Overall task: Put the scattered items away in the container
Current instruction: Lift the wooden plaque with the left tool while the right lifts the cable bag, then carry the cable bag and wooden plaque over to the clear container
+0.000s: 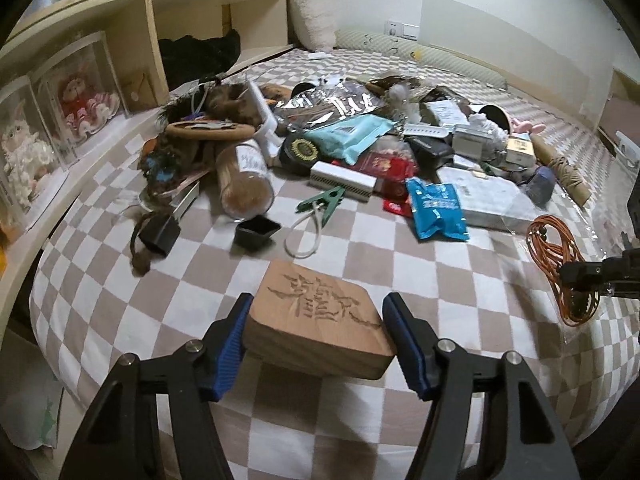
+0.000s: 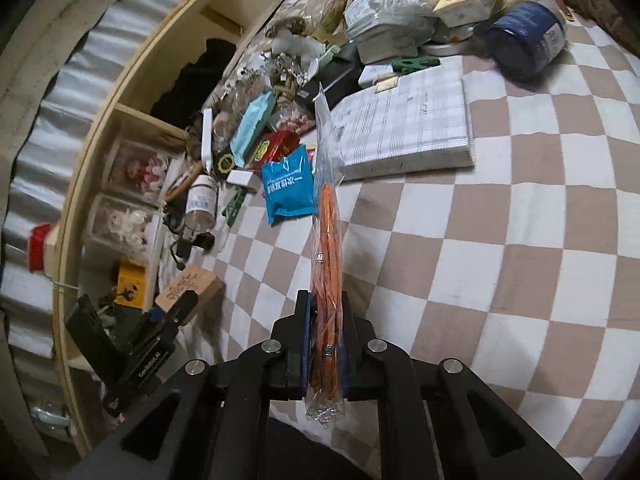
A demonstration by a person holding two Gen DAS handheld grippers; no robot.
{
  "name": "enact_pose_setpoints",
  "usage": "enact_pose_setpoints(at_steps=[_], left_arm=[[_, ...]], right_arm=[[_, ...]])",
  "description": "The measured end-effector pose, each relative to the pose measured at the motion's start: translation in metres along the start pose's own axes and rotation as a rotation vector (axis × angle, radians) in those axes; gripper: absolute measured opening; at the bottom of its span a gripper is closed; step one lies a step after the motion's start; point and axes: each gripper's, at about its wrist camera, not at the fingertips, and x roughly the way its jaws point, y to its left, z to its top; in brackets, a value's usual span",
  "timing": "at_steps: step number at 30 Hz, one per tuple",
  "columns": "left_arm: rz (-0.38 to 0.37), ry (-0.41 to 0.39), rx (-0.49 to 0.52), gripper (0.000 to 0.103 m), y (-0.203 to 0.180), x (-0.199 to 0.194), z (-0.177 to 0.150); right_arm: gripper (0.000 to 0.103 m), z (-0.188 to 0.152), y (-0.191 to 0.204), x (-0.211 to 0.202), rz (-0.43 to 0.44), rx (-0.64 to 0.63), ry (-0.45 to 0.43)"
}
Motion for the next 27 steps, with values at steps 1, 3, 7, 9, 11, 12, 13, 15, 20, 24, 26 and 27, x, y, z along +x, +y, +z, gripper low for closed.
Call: enact_pose_setpoints(at_steps=[1, 3, 7, 9, 11, 12, 13, 15, 20, 24, 26, 27], left_arm=[[-0.008, -0.001, 0.003, 0.065, -0.002, -0.001, 0.002], [-0.022, -0.002, 0.010, 0.065, -0.006, -0.002, 0.006], [-0.033, -0.015, 0.045, 0.065, -0.017, -0.006, 0.016], [-0.044, -0.024, 0.053, 0.065, -0.021, -0.010, 0.023], [-0.050, -0.040, 0.065, 0.065, -0.026, -0.017, 0.032], [-0.051, -0.046, 0.069, 0.065, -0.028, -0.020, 0.034], [-0.055, -0.053, 0.073, 0.065, -0.031, -0.023, 0.038], [-0.062, -0.070, 0.084, 0.065, -0.036, -0.031, 0.045], [-0.082, -0.120, 0.121, 0.065, -0.053, -0.053, 0.064], [-0.102, -0.161, 0.145, 0.065, -0.066, -0.070, 0.078], [-0.113, -0.180, 0.153, 0.065, -0.072, -0.077, 0.084], [-0.118, -0.189, 0.155, 0.065, -0.075, -0.081, 0.087]], right_arm=[[0.012, 0.000, -0.001, -0.002, 0.005, 0.007, -0.006], [0.012, 0.000, -0.002, -0.006, 0.014, 0.020, -0.018], [0.012, 0.002, -0.004, -0.014, 0.034, 0.039, -0.040], [0.012, 0.003, -0.004, -0.018, 0.039, 0.042, -0.050], [0.012, 0.005, -0.002, -0.022, 0.039, 0.039, -0.059], [0.012, 0.006, 0.000, -0.024, 0.039, 0.036, -0.064], [0.012, 0.007, 0.001, -0.027, 0.038, 0.034, -0.067], [0.012, 0.010, 0.006, -0.034, 0.034, 0.024, -0.082], [0.012, 0.019, 0.027, -0.064, 0.028, -0.028, -0.140], [0.012, 0.022, 0.043, -0.091, 0.008, -0.067, -0.192], [0.012, 0.022, 0.046, -0.103, 0.002, -0.078, -0.213], [0.012, 0.022, 0.048, -0.109, -0.004, -0.083, -0.223]])
